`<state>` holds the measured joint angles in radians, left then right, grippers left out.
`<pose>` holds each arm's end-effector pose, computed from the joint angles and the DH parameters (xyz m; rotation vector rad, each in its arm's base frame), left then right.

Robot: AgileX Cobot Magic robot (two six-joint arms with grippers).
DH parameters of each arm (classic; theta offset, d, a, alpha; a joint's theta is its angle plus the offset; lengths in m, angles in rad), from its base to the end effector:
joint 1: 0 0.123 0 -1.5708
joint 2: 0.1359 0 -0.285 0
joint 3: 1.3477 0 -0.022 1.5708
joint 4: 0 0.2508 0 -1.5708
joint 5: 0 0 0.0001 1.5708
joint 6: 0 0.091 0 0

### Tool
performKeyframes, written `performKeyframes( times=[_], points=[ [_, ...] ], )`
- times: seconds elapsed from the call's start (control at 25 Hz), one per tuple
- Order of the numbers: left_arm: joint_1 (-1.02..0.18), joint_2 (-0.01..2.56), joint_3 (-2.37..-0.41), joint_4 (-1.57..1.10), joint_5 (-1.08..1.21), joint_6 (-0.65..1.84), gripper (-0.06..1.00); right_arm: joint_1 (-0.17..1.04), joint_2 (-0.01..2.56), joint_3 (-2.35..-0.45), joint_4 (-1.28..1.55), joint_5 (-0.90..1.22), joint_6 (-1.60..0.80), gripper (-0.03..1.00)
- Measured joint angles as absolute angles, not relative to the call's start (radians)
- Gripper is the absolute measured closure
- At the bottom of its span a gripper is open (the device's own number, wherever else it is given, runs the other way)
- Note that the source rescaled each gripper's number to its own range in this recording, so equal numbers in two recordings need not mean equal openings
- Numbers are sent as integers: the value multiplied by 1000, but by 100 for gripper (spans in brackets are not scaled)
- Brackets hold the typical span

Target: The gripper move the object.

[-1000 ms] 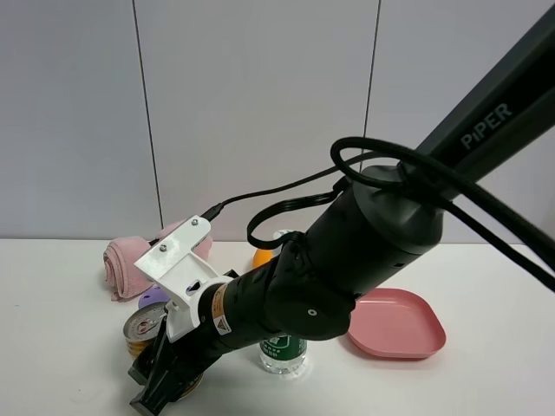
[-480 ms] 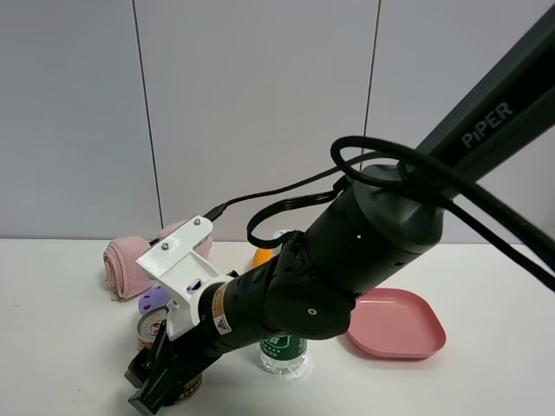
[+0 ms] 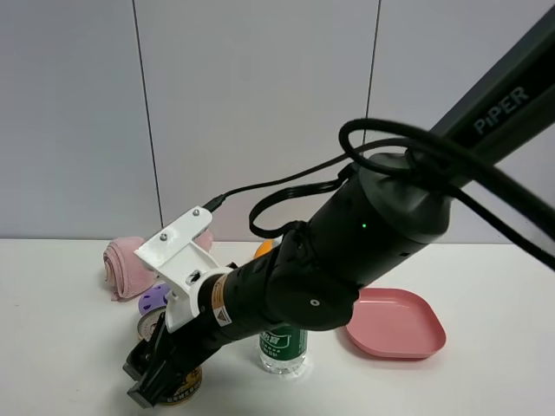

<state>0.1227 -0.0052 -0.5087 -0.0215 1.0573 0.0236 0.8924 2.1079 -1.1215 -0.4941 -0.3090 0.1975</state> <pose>-0.0063 -0.0025 0.2800 -0.0993 2.0250 0.0667 0.2558 0.3382 0.1104 -1.3009 1.8162 0.5003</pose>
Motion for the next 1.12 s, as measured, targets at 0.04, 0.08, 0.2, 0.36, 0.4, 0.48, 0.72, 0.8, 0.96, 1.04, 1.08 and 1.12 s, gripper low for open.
performKeyframes(
  times=[0.04,0.08,0.2,0.36,0.4,0.48,0.72,0.8,0.96,1.04,1.08,1.12],
  points=[
    [123,-5,-509,-21,1057,24,-6,892,2098,-1121,-494,-310,198,67],
    [123,-5,-509,-21,1057,24,-6,892,2087,-1121,-494,-311,196,67],
    [123,-5,-509,-21,1057,24,-6,892,2070,-1121,-494,-311,184,67],
    [123,-5,-509,-21,1057,24,-6,892,2046,-1121,-494,-310,166,67],
    [123,-5,-509,-21,1057,24,-6,892,2037,-1121,-494,-312,163,67],
    [123,-5,-509,-21,1057,24,-6,892,2016,-1121,-494,-318,163,67],
    [123,-5,-509,-21,1057,24,-6,892,1925,-1121,-474,-363,133,67],
    [123,-5,-509,-21,1057,24,-6,892,1886,-1121,-446,-363,83,67],
    [123,-5,-509,-21,1057,24,-6,885,1792,-1121,-341,-360,-50,67],
    [123,-5,-509,-21,1057,24,-6,866,1743,-1121,-260,-357,-103,67],
    [123,-5,-509,-21,1057,24,-6,854,1723,-1121,-220,-350,-122,67],
    [123,-5,-509,-21,1057,24,-6,838,1698,-1121,-190,-341,-136,67]
  ],
)
